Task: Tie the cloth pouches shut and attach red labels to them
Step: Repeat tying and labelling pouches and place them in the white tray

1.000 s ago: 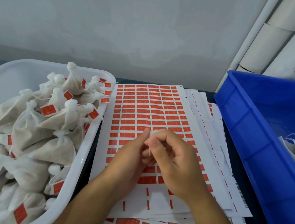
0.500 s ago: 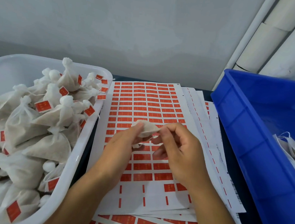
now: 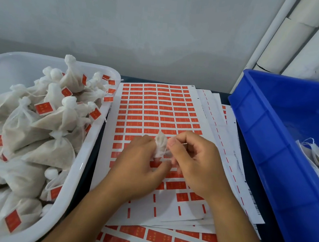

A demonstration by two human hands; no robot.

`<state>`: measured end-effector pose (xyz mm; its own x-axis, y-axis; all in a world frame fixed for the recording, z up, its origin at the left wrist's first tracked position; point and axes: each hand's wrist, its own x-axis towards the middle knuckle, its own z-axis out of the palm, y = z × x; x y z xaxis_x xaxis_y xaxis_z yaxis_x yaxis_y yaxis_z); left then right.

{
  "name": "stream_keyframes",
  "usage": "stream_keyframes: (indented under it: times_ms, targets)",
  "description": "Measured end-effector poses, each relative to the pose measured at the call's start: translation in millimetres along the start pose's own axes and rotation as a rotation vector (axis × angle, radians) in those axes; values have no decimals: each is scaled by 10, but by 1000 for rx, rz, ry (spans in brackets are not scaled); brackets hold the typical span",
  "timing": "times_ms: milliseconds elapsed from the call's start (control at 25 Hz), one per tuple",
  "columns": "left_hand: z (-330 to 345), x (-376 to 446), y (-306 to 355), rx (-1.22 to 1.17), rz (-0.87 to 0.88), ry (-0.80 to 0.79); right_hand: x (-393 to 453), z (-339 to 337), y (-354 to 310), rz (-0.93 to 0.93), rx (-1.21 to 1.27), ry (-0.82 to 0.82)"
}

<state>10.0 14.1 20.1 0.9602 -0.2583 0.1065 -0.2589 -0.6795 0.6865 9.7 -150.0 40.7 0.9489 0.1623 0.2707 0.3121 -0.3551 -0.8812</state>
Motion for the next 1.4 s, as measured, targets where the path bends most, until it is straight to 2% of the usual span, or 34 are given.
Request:
stream_keyframes:
  times_ms: [200, 440, 640, 920, 1200, 1400]
  targets:
    - [49, -31, 13, 82, 76, 12, -3, -30, 5, -46, -47, -149]
    - [23, -40, 75, -258, 87, -39, 4, -81, 41, 0, -44, -91]
    - [-4, -43, 137, -355, 46, -36, 5, -93, 51, 41, -8, -138]
    - [-85, 5, 98, -515, -178, -37, 5, -92, 55, 9, 14, -146]
    - [-155, 0, 129, -598, -359, 34, -12, -71, 73, -154, -213, -142]
    - [-159, 1, 101, -665, -388, 100, -18, -32, 105, -218, -309, -127]
